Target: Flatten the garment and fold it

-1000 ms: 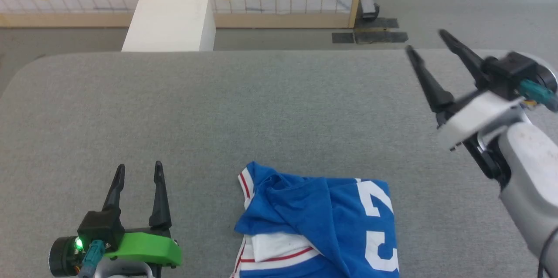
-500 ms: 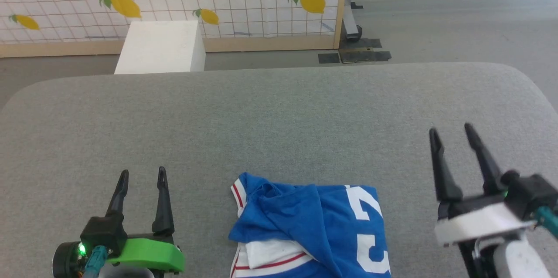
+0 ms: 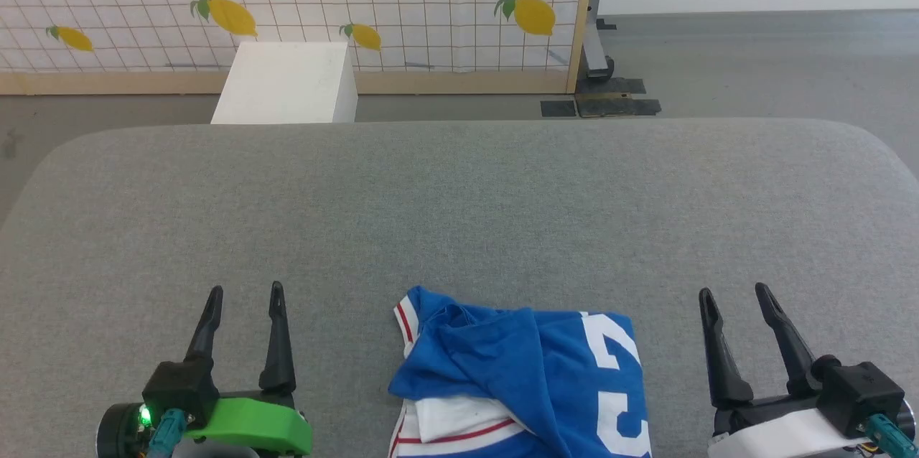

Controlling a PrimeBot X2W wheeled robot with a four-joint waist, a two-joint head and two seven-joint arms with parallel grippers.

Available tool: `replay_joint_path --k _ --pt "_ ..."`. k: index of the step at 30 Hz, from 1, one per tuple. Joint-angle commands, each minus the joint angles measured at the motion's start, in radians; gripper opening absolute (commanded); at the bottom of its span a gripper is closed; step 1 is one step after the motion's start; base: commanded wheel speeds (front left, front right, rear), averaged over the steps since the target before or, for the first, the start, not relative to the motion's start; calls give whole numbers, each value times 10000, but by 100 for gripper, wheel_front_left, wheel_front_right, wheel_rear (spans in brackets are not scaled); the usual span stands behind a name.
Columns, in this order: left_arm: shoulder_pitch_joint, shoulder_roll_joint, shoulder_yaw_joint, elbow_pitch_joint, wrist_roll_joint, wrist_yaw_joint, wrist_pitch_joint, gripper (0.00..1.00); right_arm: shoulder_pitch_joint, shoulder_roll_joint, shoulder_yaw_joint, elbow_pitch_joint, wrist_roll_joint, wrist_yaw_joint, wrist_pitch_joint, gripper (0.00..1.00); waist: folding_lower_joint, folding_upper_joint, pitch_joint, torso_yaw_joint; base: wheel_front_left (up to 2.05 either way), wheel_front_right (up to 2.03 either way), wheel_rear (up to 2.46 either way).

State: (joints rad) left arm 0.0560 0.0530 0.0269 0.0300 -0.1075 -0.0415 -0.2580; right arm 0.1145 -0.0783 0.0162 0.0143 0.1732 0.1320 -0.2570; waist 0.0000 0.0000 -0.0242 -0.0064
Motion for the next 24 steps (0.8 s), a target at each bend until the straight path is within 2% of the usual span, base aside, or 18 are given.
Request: replay_joint_path --k 1,7,14,18,24 --pt "109 -28 1 48 -85 40 -38 100 121 42 2 -43 -88 -13 -47 100 0 0 -35 16 0 0 0" --pt "156 -28 18 48 -60 45 -38 100 -272 -61 21 -319 -106 -13 -6 100 0 0 -109 36 0 0 0" --pt "102 -28 39 56 -87 41 -38 100 -2149 -823 -288 -1027 125 -13 426 100 0 0 -20 61 0 0 0" --pt "65 -28 -16 53 -109 52 -38 100 -3180 -1613 129 -954 570 -13 1768 100 0 0 94 147 0 0 0" --pt "-119 -28 -57 41 -125 65 -38 100 -4206 -3197 1824 -119 2179 -13 5584 100 0 0 474 258 0 0 0"
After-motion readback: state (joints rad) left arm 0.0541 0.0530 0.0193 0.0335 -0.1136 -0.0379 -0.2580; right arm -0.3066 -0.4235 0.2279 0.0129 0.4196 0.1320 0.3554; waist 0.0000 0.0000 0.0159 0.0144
